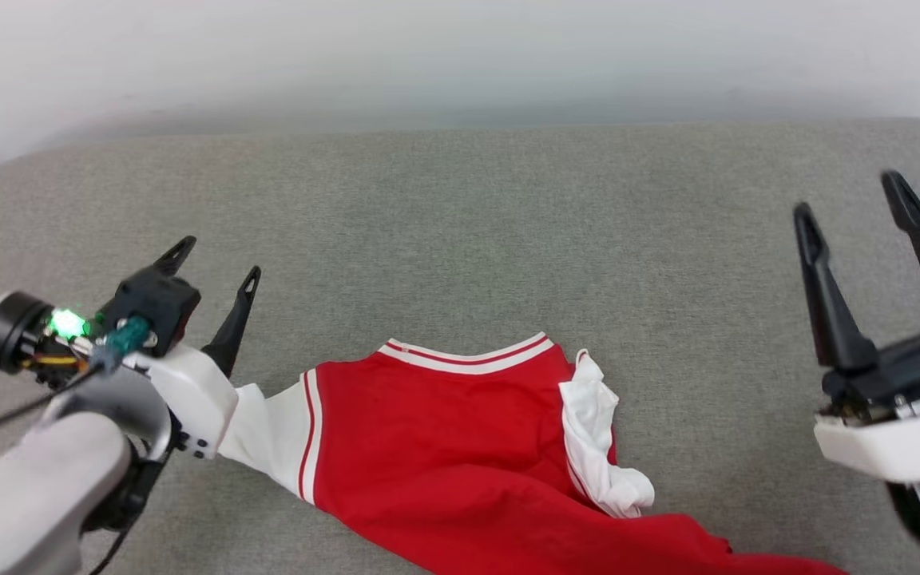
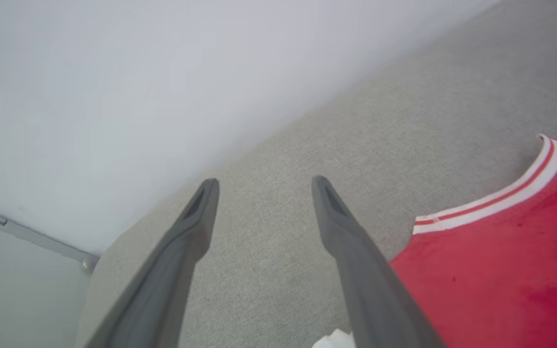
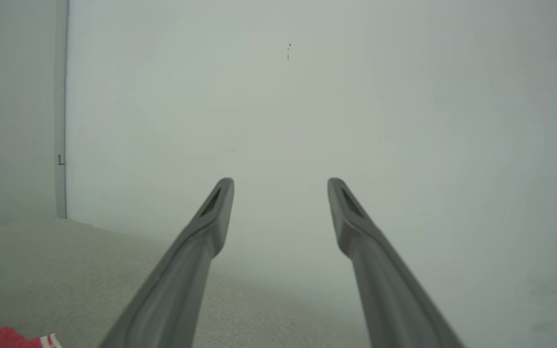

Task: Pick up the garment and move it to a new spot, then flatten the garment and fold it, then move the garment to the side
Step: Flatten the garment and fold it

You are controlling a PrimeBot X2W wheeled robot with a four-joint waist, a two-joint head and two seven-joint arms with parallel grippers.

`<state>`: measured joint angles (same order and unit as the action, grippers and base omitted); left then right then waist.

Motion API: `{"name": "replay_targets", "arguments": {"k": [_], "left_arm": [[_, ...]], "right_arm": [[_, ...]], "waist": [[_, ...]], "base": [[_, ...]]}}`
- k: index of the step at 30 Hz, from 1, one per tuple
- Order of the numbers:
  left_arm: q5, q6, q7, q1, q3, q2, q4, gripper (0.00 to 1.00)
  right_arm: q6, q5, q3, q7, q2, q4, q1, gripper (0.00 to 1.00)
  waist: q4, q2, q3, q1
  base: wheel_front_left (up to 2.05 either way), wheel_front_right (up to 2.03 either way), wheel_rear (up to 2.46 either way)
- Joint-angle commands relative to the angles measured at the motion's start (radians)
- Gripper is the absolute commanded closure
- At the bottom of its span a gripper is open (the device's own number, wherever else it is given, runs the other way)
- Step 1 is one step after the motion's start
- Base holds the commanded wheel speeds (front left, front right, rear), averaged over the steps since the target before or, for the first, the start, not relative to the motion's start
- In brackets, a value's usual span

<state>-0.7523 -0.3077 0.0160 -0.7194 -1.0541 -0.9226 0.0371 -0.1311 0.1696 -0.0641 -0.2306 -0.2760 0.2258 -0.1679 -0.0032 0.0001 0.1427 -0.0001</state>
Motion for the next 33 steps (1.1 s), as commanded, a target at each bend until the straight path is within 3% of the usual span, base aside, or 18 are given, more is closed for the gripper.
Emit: {"name": "replay_targets", "arguments": {"k": [1, 4, 8, 14, 19, 23, 28, 33], "left_arm": [[0.004, -0.057, 0.068, 0.041, 0.023, 0.02, -0.008, 0.0], [0.005, -0.164, 0.185, 0.103, 0.07, 0.049, -0.014, 0.0], [0.026, -0.288, 0.244, 0.173, 0.154, 0.094, -0.031, 0.0], [0.159, -0.382, 0.25, 0.312, 0.341, 0.19, -0.102, 0.0], [0.266, -0.391, 0.249, 0.44, 0.467, 0.281, -0.152, 0.0], [0.328, -0.355, 0.249, 0.507, 0.541, 0.351, -0.158, 0.0], [0.395, -0.288, 0.249, 0.538, 0.606, 0.432, -0.149, 0.0], [0.443, -0.235, 0.249, 0.542, 0.653, 0.489, -0.136, 0.0]], "right_arm": [[0.001, 0.002, -0.043, 0.045, -0.049, 0.01, -0.052, 0.0], [0.001, 0.037, -0.151, 0.17, -0.146, 0.018, -0.138, 0.0], [0.001, 0.127, -0.331, 0.392, -0.273, 0.01, -0.259, 0.0], [0.001, 0.337, -0.617, 0.725, -0.422, 0.011, -0.443, 0.0], [0.001, 0.489, -0.841, 0.94, -0.477, -0.008, -0.592, 0.0], [0.001, 0.571, -1.006, 1.043, -0.481, -0.059, -0.689, 0.0], [0.001, 0.626, -1.171, 1.078, -0.482, -0.141, -0.776, 0.0], [0.001, 0.64, -1.211, 1.083, -0.469, -0.194, -0.779, 0.0]], "waist": [[0.009, -0.0001, -0.003, 0.0001], [0.017, -0.0001, 0.0, 0.0001], [0.031, -0.0001, 0.01, 0.0001], [0.057, -0.0001, 0.026, 0.0001], [0.077, -0.0001, 0.053, 0.0001], [0.1, -0.0001, 0.081, 0.0001], [0.138, -0.0001, 0.124, 0.0001], [0.167, -0.0001, 0.163, 0.0001]], "base": [[0.0, 0.0, 0.0], [0.0, 0.0, 0.0], [0.0, 0.0, 0.0], [0.0, 0.0, 0.0], [0.0, 0.0, 0.0], [0.0, 0.0, 0.0], [0.0, 0.0, 0.0], [0.0, 0.0, 0.0]]}}
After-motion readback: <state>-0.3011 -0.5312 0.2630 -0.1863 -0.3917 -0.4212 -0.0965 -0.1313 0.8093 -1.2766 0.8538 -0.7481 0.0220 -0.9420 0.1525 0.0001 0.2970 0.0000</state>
